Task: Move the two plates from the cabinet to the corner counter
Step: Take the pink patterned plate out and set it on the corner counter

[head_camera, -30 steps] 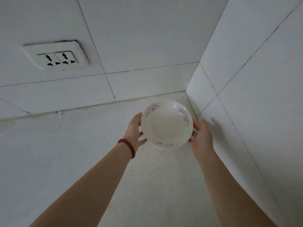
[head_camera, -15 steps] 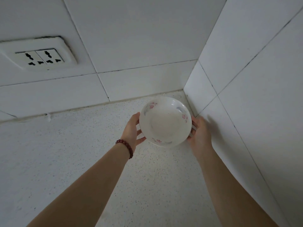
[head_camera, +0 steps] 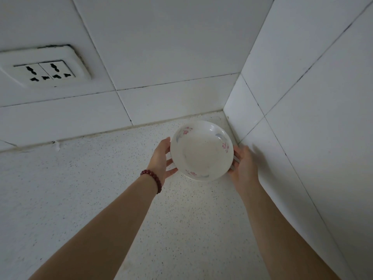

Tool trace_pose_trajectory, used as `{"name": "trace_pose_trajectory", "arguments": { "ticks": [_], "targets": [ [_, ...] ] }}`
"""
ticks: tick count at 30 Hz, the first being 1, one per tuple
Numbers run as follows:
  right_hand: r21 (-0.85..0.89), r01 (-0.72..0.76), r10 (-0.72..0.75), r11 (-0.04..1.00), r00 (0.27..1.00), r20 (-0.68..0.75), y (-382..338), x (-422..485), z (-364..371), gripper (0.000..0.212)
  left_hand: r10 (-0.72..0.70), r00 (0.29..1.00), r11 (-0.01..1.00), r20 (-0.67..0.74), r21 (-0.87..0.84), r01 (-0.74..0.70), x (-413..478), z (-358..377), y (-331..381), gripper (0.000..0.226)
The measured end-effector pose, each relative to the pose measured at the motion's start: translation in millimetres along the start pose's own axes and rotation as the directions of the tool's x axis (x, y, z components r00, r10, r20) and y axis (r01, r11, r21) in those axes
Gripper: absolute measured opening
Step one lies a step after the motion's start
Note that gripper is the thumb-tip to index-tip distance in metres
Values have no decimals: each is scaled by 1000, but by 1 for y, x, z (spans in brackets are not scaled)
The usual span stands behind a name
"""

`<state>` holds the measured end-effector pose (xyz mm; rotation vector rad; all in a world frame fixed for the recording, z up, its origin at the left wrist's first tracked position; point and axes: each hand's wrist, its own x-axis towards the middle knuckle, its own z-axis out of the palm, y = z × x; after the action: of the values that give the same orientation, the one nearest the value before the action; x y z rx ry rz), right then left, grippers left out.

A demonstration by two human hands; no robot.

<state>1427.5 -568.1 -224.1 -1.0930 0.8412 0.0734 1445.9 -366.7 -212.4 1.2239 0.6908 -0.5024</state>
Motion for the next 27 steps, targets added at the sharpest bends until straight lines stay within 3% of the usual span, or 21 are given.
{"name": "trace_pose_trajectory", "arguments": {
  "ticks": [5, 11, 15, 19, 27],
  "targets": [
    [-71, 58, -58, 996, 998, 5, -5, -12, 1, 41, 75, 997, 996, -37, 51, -73, -14, 9, 5, 24],
    [-152, 150, -150, 977, 989, 16, -20, -42, -1, 42, 207, 978, 974, 0, 93, -206, -47, 12, 9, 25],
    [-92, 198, -190, 976, 978, 85, -28, -74, -4, 30, 249, 967, 963, 56, 93, -254, -85, 13, 14, 34],
    [-47, 257, -247, 965, 956, 158, -33, -110, -8, 34, 315, 944, 939, 93, 115, -325, -130, 13, 14, 44],
    [20, 344, -334, 939, 892, 305, -41, -180, -10, 29, 476, 864, 856, 162, 141, -498, -205, 8, 2, 36]
  ]
}}
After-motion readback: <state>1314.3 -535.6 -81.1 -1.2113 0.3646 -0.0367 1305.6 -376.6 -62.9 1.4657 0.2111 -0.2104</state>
